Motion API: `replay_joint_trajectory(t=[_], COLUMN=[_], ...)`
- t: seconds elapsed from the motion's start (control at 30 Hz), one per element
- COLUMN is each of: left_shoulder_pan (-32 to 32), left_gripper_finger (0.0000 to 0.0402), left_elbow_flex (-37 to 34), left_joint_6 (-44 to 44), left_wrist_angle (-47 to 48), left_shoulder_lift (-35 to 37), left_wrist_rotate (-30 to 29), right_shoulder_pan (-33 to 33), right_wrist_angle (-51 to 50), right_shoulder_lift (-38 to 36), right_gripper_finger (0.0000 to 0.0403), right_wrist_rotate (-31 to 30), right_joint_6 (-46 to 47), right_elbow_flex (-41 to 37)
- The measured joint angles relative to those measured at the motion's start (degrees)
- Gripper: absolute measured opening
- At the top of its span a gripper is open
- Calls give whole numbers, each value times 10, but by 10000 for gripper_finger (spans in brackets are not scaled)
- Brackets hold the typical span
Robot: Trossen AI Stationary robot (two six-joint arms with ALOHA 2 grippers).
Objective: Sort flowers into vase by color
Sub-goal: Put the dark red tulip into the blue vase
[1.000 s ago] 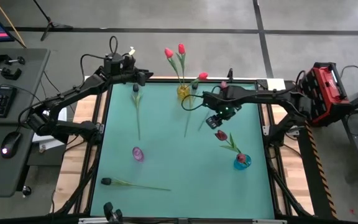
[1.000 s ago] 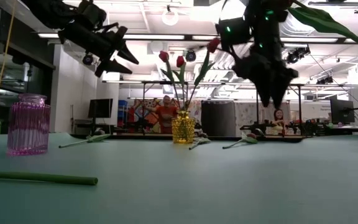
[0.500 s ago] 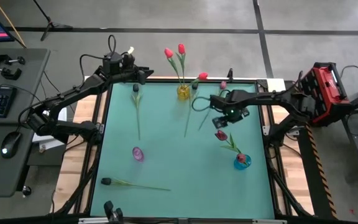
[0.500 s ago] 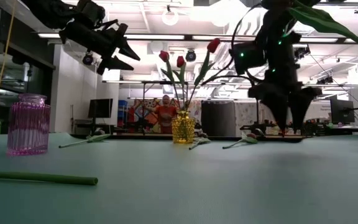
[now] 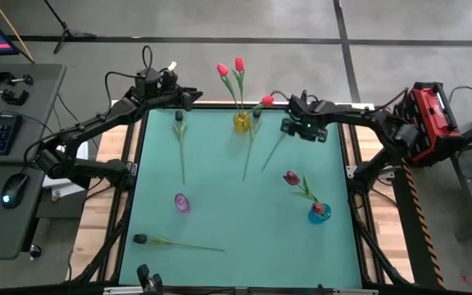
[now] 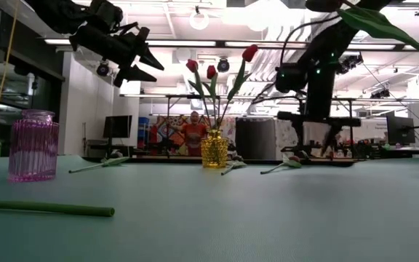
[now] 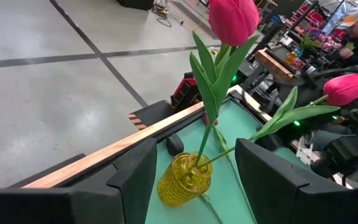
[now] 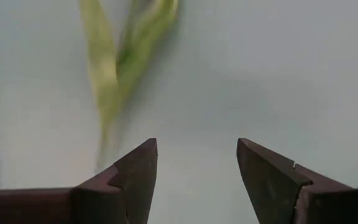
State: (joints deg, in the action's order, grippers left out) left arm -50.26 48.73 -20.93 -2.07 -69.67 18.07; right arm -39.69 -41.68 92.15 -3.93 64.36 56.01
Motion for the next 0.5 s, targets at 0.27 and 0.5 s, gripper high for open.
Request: replay_joint_trajectory(t=[0.27,0.5], left_shoulder_pan=[0,0], left_gripper_finger=[204,204], left_elbow_flex=[0,0], left_joint_6=[0,0], left_wrist_angle=[-15,-18], left_shoulder_lift=[0,0], left_wrist_rotate=[-3,-3], right_shoulder_pan=[-14,-15], right_wrist_angle=[175,183], right_shoulder_lift=[47,89], right_gripper_finger=[209,209], right_wrist_rotate=[37,8], right_joint_6=[72,105], right_elbow_flex=[0,1])
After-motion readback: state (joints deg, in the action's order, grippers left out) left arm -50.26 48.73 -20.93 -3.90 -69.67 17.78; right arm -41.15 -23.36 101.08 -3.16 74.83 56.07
